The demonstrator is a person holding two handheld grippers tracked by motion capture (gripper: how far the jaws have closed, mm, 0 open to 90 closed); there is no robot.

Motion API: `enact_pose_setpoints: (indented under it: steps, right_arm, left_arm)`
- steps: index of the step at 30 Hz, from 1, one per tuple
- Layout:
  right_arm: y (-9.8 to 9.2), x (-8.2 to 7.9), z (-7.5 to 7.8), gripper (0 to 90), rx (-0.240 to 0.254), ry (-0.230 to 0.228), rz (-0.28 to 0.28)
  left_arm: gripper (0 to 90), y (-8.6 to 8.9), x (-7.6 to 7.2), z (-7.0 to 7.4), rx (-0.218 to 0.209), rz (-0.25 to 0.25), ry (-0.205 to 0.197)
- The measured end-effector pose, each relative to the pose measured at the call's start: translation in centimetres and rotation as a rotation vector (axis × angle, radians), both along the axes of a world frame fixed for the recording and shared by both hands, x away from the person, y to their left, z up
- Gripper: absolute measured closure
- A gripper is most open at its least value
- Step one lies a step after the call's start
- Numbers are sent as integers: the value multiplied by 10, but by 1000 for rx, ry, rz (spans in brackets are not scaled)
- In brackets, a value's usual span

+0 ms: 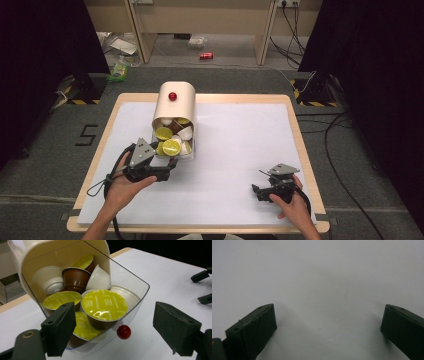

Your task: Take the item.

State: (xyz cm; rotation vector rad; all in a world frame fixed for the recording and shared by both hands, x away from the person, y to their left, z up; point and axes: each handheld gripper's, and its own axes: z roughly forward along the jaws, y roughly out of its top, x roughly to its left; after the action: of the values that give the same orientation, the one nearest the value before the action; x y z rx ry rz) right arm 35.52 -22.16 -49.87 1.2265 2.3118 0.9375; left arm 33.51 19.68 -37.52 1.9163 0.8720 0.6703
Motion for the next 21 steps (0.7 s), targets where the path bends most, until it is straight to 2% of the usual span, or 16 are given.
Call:
enact_pose_setpoints:
  steps: [8, 13, 16, 21]
  right_arm:
    - [0, 0, 0, 5, 0, 0, 0]
    - [0, 0, 0, 5, 0, 0, 0]
    - [0, 0, 0, 5, 0, 0, 0]
    - [0, 0, 0, 5, 0, 0, 0]
  left_arm:
    - [210, -3, 15, 4, -4, 0, 32]
    - [234, -7, 25, 4, 0, -16, 79]
    - [229, -8, 32, 6, -15, -29, 119]
    - [269, -10, 39, 8, -23, -28, 144]
